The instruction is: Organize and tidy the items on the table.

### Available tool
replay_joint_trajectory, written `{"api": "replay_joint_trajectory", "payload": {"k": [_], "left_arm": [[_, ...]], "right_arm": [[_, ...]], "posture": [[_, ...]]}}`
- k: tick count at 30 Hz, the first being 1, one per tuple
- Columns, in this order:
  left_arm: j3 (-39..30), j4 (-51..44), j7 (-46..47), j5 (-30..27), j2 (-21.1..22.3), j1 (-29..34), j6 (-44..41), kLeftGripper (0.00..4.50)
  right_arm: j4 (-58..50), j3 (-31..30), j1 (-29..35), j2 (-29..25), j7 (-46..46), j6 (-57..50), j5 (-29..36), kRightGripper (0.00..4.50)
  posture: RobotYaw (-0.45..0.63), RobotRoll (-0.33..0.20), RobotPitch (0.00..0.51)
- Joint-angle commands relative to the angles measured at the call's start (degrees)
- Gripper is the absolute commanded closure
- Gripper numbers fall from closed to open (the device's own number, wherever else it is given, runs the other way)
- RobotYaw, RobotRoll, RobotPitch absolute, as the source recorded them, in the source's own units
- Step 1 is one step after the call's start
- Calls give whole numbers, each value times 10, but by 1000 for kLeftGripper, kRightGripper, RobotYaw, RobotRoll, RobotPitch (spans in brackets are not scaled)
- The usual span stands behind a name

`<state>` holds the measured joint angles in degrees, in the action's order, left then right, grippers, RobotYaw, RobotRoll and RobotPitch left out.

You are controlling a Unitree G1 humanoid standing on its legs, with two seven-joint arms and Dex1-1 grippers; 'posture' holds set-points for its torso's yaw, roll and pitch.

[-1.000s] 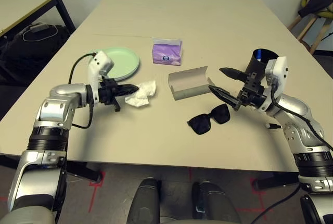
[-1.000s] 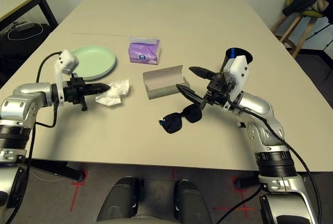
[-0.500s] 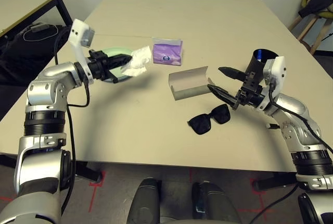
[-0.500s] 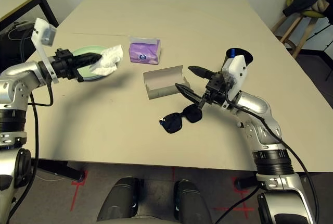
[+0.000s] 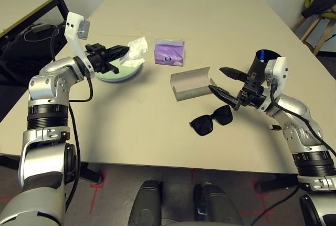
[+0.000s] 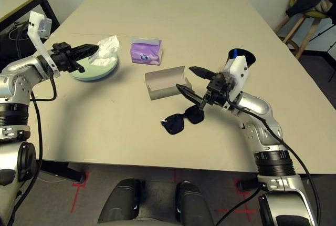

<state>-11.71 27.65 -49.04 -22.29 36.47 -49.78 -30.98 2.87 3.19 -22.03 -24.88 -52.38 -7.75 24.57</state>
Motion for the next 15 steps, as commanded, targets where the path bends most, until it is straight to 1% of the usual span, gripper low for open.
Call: {"api": "replay_joint_trajectory", "payload": {"k": [1,12,15], "left_arm": [[-8,37,32,10,-11,-20,22,4457],[-18,157,113,33,-32,-71,95,4457],[-25,197,140,40,-36,-88,131,4457]], "right_arm": [[-5,3,-7,7,15,-4,2,0],[-17,2,-13,13,31,-14,4,0],[-23,2,-10,12,31,-16,5,0]], "posture": [[185,0,43],[180,0,50],[175,0,52]]}}
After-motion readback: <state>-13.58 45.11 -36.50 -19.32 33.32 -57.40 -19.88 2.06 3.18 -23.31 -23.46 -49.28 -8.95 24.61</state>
